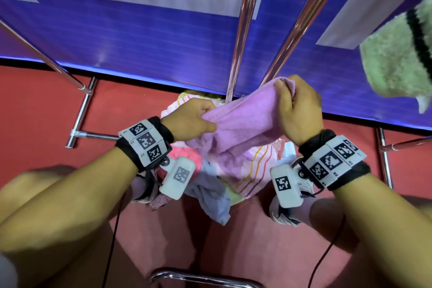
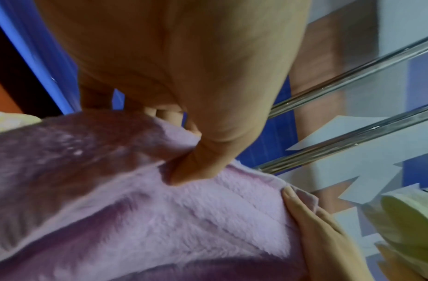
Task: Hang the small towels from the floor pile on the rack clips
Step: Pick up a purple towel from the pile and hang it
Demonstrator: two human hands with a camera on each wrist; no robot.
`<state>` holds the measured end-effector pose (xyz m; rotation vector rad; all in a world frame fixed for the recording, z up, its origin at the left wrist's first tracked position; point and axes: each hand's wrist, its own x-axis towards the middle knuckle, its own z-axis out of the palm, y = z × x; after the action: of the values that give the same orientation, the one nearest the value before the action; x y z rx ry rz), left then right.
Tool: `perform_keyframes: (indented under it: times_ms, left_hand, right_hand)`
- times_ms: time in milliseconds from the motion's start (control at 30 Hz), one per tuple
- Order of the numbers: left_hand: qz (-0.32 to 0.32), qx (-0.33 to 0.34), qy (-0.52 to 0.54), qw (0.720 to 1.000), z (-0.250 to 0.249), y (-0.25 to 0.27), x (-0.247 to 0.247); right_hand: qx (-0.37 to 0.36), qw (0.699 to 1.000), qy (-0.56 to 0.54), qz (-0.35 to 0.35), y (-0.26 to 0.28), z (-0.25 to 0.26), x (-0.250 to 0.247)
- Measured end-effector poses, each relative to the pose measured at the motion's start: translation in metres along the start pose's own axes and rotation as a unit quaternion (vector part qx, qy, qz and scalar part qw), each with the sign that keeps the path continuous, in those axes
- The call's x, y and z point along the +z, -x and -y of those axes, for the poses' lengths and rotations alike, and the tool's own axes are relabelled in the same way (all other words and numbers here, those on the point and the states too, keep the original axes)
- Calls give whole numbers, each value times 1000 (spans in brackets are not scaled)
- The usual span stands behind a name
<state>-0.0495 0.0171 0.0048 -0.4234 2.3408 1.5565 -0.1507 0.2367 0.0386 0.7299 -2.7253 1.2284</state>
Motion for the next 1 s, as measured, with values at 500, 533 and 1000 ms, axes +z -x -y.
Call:
perform_keyframes:
  times_ms: [500,533,1000]
  left_hand:
    - [-230,-24,72,970,46,14,-42]
    - [-234,-24,89,968,43,13,-41]
    - [-300,5,224,927,24,5,-36]
  right_hand:
    - [45,996,69,32,11,-27,-7]
    - [52,995,74,42,11,-27,-6]
    - [87,992,-20,90,7,-18,-11]
